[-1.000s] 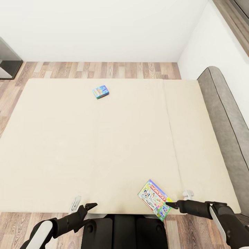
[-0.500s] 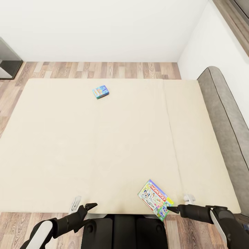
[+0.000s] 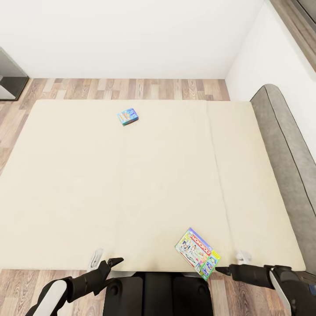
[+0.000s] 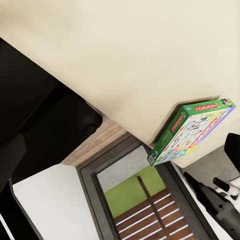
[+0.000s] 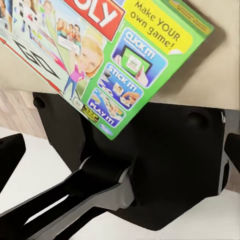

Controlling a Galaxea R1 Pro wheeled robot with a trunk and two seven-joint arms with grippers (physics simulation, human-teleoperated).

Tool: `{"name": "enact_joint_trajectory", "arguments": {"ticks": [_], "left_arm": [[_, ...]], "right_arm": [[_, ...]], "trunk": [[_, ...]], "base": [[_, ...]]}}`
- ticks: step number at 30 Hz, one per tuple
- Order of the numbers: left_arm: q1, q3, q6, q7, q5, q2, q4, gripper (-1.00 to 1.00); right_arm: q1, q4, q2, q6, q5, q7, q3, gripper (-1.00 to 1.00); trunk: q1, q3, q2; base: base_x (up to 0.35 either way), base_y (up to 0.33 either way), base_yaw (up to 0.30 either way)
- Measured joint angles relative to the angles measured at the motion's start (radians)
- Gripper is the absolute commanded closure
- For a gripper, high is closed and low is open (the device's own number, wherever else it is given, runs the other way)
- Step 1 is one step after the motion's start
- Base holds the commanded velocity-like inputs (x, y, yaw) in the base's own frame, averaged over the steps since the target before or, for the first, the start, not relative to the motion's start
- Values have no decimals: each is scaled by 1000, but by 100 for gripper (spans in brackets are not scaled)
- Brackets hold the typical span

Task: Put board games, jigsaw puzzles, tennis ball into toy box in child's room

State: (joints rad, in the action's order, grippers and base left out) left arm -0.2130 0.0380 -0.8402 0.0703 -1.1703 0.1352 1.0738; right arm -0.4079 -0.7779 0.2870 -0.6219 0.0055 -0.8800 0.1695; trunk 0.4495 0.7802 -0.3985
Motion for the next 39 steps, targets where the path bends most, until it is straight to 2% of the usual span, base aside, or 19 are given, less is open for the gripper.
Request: {"name": "enact_joint_trajectory", "arguments": {"ticks": [12,30,39], "left_arm": [[0,0,0,0,0,0,0,-100],[0,0,0,0,0,0,0,-100],[0,0,0,0,0,0,0,-100]], "right_arm": [[0,22,22,1,0,11,1,-100],[0,26,27,2,-1,16,1,-100],[0,26,26,4,-3,69,0,-100]], "trunk": [[0,0,0],[0,0,0],[0,0,0]], "base": [[0,0,0],[0,0,0],[0,0,0]]}}
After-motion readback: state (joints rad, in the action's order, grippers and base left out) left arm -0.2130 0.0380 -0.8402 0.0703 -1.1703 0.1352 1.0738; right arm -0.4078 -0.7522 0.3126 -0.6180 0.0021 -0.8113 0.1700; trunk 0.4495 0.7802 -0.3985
